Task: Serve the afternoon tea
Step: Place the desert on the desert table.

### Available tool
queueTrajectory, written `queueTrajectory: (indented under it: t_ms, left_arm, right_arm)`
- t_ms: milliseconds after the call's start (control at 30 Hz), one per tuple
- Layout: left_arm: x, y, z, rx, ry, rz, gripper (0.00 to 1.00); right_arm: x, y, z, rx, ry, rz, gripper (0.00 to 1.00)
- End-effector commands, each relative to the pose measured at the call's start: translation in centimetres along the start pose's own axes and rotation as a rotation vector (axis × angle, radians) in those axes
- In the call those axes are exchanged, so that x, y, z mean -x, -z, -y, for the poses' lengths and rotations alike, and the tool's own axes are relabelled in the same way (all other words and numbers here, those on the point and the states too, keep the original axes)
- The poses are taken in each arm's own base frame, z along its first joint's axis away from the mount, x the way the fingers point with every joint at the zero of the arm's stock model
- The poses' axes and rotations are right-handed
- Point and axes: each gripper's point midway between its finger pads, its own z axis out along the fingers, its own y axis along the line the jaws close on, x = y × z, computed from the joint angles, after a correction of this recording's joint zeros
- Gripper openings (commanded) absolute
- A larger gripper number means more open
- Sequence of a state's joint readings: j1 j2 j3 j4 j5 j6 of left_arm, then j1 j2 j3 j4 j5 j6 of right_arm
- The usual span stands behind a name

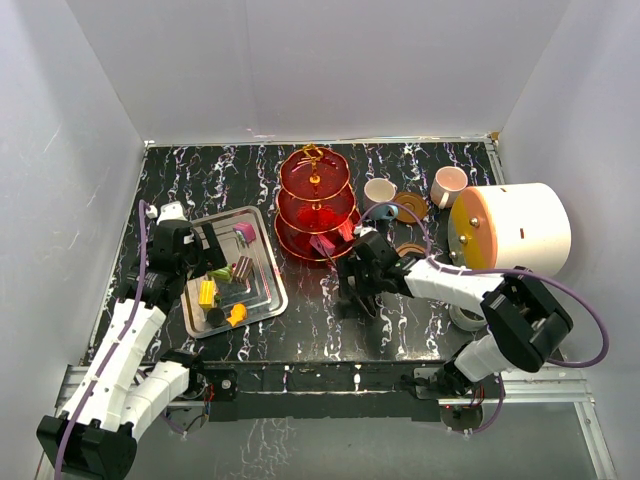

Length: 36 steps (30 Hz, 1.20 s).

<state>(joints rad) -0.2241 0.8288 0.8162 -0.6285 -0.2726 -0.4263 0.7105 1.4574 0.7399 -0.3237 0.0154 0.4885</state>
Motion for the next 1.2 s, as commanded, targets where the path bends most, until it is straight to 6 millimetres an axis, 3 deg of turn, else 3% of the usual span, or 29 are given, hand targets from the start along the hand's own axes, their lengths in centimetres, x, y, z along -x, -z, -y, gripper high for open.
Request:
queueTrajectory:
  t_ms: [0,133,333,700,833,1000,1167]
  left_arm:
    - [0.1,-0.1,0.0,-0.001,-0.01,-0.003,0.99]
    - [0.1,-0.1,-0.2,0.006,-0.009,0.0,0.99]
    - [0.2,0.1,-0.5,0.02,-0.003,0.006,0.99]
    - [0.2,0.2,-0.6,0.027,0.007,0.011,0.99]
    - [0.2,0.3,-0.6,0.023,0.014,0.019,0.99]
    - [0.3,0.5,-0.7,0.027,0.017,0.028,0.99]
    - [0.4,0.5,-0.7,0.025,0.017,0.031,0.99]
  right_arm:
    - [0.6,-1.4,-0.4,0.036,0.015,0.043,0.87]
    - [0.4,-2.2,0.6,-0.011,0.041,0.064,0.89]
    - [1.6,-2.0,1.3,-0.03,0.106,0.166,0.88]
    - [3.1,-2.2,-0.4,0.08,0.26,0.288,0.88]
    - [3.2,-3.0,-0.8,0.098,0.294,0.268,0.85]
    - [4.0,-3.5,0.6,0.004,0.289,0.296,0.73]
    - [4.1,-3.9,0.8,-0.019,0.274,0.276,0.68]
